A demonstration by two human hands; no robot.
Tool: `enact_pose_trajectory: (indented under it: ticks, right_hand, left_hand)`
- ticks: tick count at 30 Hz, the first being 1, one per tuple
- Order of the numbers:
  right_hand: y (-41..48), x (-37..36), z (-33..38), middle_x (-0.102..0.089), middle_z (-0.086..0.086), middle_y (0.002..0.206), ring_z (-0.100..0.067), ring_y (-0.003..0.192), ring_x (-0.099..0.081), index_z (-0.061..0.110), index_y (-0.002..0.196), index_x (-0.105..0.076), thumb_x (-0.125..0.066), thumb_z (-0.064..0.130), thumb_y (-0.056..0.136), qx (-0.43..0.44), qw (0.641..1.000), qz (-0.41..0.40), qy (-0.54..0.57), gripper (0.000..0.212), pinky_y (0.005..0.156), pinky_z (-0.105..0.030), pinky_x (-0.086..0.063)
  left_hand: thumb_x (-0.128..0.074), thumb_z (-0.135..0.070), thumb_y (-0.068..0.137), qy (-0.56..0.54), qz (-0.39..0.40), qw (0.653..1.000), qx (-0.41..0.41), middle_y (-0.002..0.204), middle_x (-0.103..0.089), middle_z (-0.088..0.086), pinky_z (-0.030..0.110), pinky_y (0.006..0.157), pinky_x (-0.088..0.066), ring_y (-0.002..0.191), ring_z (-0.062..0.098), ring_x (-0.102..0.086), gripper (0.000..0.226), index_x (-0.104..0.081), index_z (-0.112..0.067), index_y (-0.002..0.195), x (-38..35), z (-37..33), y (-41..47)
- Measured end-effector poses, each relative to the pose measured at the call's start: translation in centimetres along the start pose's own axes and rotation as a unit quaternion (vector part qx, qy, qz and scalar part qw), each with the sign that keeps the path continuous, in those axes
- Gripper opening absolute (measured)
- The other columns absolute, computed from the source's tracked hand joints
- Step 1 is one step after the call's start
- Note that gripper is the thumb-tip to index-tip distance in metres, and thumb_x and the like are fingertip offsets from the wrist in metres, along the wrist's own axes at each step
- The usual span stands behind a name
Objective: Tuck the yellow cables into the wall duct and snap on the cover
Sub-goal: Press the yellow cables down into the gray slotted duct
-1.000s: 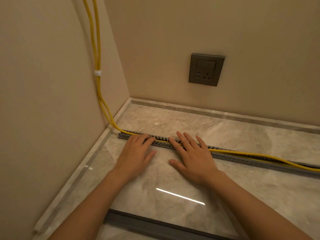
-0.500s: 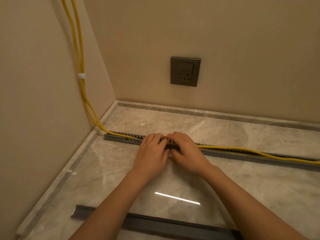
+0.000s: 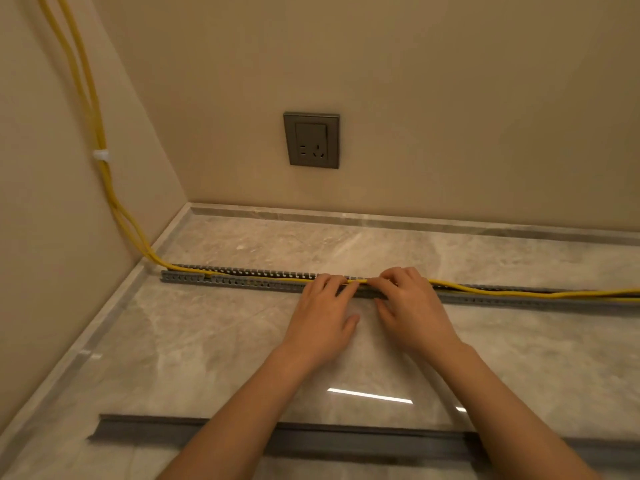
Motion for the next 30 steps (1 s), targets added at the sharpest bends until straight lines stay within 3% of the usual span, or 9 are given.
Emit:
enact_pose_trajectory:
  ticks: [4,9,12,17,20,24,30]
  right_hand:
    - [-1.2,-1.1,-0.4,-0.055,-0.004,0.118,-0.024,0.107,-0.047,0.015,0.125,-0.054,-0.053,0.015,0.085,-0.004,1.0,0.019,-0.003,0.04,0.091,-0.036,-0.041]
    - [-1.8,-1.3,-0.5,-0.052,-0.005,0.123,-0.024,0.114,-0.044,0.016,0.124,-0.053,-0.059,0.023,0.083,-0.017,1.0,-0.006,0.015,0.042,0.097,-0.036,-0.038]
    - [-2.1,-0.7,-1.2,-0.053,-0.006,0.125,-0.028,0.118,-0.044,0.016,0.124,-0.055,-0.061,0.027,0.083,-0.028,0.999,-0.022,-0.006,0.043,0.101,-0.041,-0.035]
    - [-2.7,-0.4,-3.5,-0.048,-0.003,0.131,-0.026,0.122,-0.038,0.02,0.131,-0.048,-0.053,0.039,0.087,-0.024,0.998,0.023,-0.048,0.048,0.107,-0.04,-0.025]
    - [-3.2,-0.1,-4.3,-0.045,-0.001,0.135,-0.023,0.122,-0.039,0.023,0.136,-0.043,-0.05,0.041,0.088,-0.027,0.998,0.036,-0.052,0.051,0.107,-0.039,-0.024]
    - [-3.6,-0.2,-4.3,-0.043,-0.002,0.139,-0.023,0.126,-0.038,0.021,0.138,-0.04,-0.05,0.04,0.089,-0.029,0.998,0.045,-0.03,0.054,0.11,-0.04,-0.024]
    - [-4.4,0.8,-5.4,-0.044,-0.007,0.138,-0.023,0.124,-0.043,0.014,0.132,-0.048,-0.058,0.015,0.083,-0.057,0.995,0.035,0.078,0.05,0.106,-0.034,-0.035]
  left_hand:
    - [-0.053,-0.039,0.085,-0.008,0.011,0.999,0.029,0.137,-0.04,0.002,0.032,0.11,-0.02,0.127,0.02,-0.031,0.058,-0.038,-0.02,0.138,-0.8,-0.2,-0.2]
    - [-0.052,-0.045,0.083,0.007,0.01,0.998,0.064,0.137,-0.041,-0.001,0.037,0.112,-0.021,0.126,0.021,-0.031,0.059,-0.039,-0.022,0.136,-1.3,0.0,-0.1]
    - [-0.052,-0.046,0.082,0.02,0.014,0.997,0.077,0.133,-0.044,-0.003,0.041,0.11,-0.024,0.123,0.022,-0.033,0.058,-0.041,-0.024,0.134,-1.4,0.0,0.1]
    - [-0.051,-0.047,0.082,0.047,0.024,0.994,0.099,0.123,-0.05,-0.004,0.042,0.108,-0.025,0.114,0.022,-0.036,0.05,-0.046,-0.024,0.127,-1.0,0.0,0.9]
    - [-0.056,-0.041,0.081,0.051,-0.011,0.994,0.098,0.115,-0.053,0.001,0.041,0.106,-0.028,0.11,0.025,-0.04,0.043,-0.055,-0.02,0.118,-0.1,-0.8,1.4]
    - [-0.06,-0.028,0.082,-0.022,-0.045,0.997,0.061,0.125,-0.051,0.005,0.043,0.107,-0.03,0.119,0.025,-0.04,0.042,-0.054,-0.015,0.122,-0.3,-3.4,2.2]
    - [-0.045,-0.023,0.092,-0.076,0.019,0.996,-0.03,0.141,-0.041,0.0,0.045,0.115,-0.006,0.137,0.021,-0.023,0.04,-0.044,-0.019,0.131,-3.1,-7.8,4.5]
Point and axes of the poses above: each hand's wrist, its own y-axis towards the middle knuckle, its own x-axis out of the back of the hand, z = x × y, the point moved 9 cm from there along y, towards the middle knuckle
